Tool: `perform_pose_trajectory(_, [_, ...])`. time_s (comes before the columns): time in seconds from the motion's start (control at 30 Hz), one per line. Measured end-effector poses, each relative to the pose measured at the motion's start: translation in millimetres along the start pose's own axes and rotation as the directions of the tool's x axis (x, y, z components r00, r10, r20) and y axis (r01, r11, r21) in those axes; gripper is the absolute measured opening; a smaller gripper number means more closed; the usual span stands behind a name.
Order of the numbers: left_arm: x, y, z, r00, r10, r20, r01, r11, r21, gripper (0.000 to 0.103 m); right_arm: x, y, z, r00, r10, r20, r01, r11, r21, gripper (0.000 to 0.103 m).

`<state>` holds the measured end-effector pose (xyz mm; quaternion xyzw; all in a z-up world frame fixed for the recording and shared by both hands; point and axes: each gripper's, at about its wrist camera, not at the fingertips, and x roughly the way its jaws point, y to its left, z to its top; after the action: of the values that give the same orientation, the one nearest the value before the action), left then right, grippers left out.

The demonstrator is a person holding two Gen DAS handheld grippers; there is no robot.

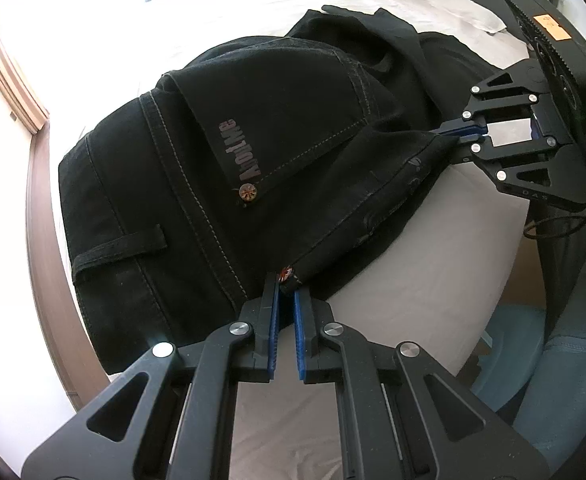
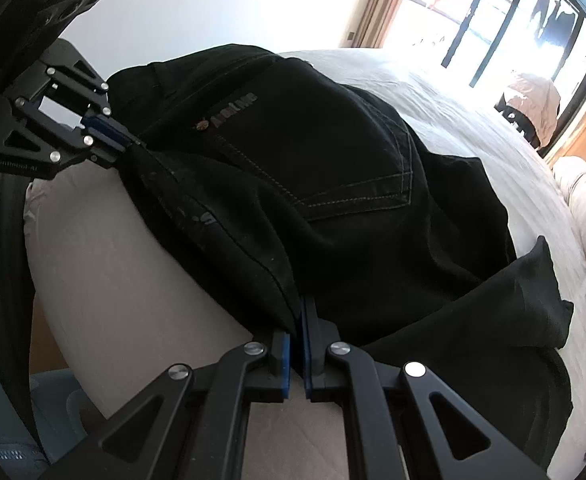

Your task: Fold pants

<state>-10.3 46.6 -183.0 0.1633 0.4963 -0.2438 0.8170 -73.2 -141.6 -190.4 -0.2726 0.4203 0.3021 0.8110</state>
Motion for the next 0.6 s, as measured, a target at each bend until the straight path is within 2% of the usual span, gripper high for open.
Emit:
perform_pose_trajectory(0.27, [-5.9,4.0,-6.1,1.000,-0.019,-0.004,0.019,1.000,-0.008,0.007,4.4,9.7,-8.4,1.000,0.009,-0.014,-0.008,1.000,0.005,0.006])
perform_pose_trajectory(0.4, [-7.7,8.5,-5.0,0.999,-0.032,0.006,0.033,0.999,-0.038,0.009,4.0,12.9,-10.6,1.000,-0.011,-0.018,0.011,1.000,-0.010,0.011])
perform_pose_trajectory(0.47, [-13.3,12.6,-3.2,0.999,-0.052,0.004,0.052,0.997,-0.063,0.010,0.5,8.9,-10.9,1.000,-0.021,-0.016,0.021,0.999,0.031,0.022])
perform_pose_trajectory(0.5, [-15.6,13.2,-2.9,0.998,-0.059,0.002,0.059,0.996,-0.070,0.010,-1.0,6.6,-11.0,1.000,-0.023,-0.014,0.024,0.998,0.052,0.032])
perform_pose_trajectory(0.57, [-25.3,14.9,0.0,0.997,-0.075,0.002,0.075,0.994,-0.084,0.011,-11.1,-3.2,-12.8,1.000,0.002,0.004,-0.002,0.993,0.121,0.043])
perform_pose_trajectory(0.6, [-33.6,15.1,2.5,0.996,-0.087,0.008,0.087,0.992,-0.089,0.012,-15.1,-7.0,-13.5,1.000,0.013,0.010,-0.015,0.990,0.142,0.056])
